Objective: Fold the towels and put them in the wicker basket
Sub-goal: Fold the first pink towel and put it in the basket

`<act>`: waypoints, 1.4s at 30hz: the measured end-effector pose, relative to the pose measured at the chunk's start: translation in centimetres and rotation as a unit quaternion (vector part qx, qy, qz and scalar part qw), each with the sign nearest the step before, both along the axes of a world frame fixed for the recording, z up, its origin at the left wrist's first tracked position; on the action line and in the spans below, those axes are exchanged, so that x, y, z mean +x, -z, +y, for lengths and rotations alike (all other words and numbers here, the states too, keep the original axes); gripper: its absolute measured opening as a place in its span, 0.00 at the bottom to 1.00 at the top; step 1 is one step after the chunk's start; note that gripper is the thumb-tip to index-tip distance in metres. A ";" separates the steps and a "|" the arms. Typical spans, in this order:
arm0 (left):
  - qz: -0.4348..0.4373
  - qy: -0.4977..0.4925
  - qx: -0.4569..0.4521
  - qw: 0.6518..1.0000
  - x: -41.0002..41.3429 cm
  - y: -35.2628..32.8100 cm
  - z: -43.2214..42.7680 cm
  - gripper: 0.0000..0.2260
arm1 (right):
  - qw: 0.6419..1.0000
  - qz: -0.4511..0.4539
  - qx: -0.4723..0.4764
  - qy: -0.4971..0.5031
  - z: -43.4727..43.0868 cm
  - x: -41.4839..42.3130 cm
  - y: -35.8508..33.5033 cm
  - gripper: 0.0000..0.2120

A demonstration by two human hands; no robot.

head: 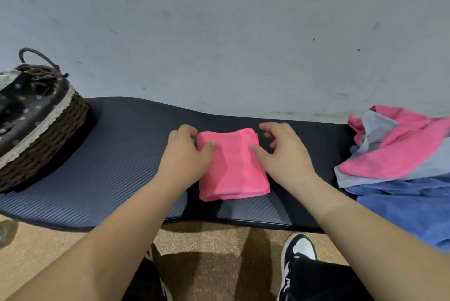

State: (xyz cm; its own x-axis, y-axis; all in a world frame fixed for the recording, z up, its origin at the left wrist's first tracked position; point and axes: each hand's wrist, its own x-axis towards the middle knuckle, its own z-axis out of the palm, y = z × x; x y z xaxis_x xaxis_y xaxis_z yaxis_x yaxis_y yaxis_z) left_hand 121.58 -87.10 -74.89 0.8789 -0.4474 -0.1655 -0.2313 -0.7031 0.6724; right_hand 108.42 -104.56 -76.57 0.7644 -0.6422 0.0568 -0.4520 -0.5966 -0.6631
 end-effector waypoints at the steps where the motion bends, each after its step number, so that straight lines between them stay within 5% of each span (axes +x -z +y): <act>1: 0.048 -0.025 -0.003 0.999 0.2 0.3 0.2 0.19 | 0.998 -0.019 -0.030 -0.053 0.3 0.1 -0.1 0.26; 5: 0.081 -0.021 0.004 0.996 0.1 1.2 0.5 0.20 | 0.958 0.148 -0.031 -0.243 2.4 0.3 1.3 0.46; 8: 0.081 0.001 0.006 0.997 -0.1 1.1 0.5 0.19 | 0.936 0.241 -0.065 -0.249 3.0 0.3 2.3 0.46; 14: 0.054 0.013 -0.005 0.998 0.1 1.0 1.1 0.13 | 0.971 0.146 0.000 -0.190 3.7 0.7 1.2 0.47; 18: 0.027 0.009 -0.014 1.000 1.2 0.0 2.1 0.12 | 0.996 0.023 0.072 -0.037 2.3 0.9 -0.1 0.20; 22: -0.004 -0.006 -0.028 1.000 1.2 -1.2 2.5 0.10 | 0.950 0.028 0.310 -0.028 2.8 0.8 -0.3 0.09; 30: -0.115 0.102 0.051 0.987 -3.1 -2.4 -1.0 0.17 | 0.901 0.025 0.432 -0.008 3.2 0.9 -1.1 0.21; 35: -0.136 0.181 0.113 0.967 -4.3 -1.1 -1.7 0.08 | 0.883 0.033 0.469 -0.004 2.7 0.7 -1.4 0.22; 39: -0.077 0.104 0.034 0.991 -1.9 -0.4 0.1 0.21 | 0.891 0.036 0.452 -0.006 2.8 0.8 -1.5 0.19; 42: -0.007 0.079 0.081 0.994 -2.0 0.7 0.3 0.28 | 0.890 0.042 0.455 -0.011 3.1 1.1 -1.6 0.19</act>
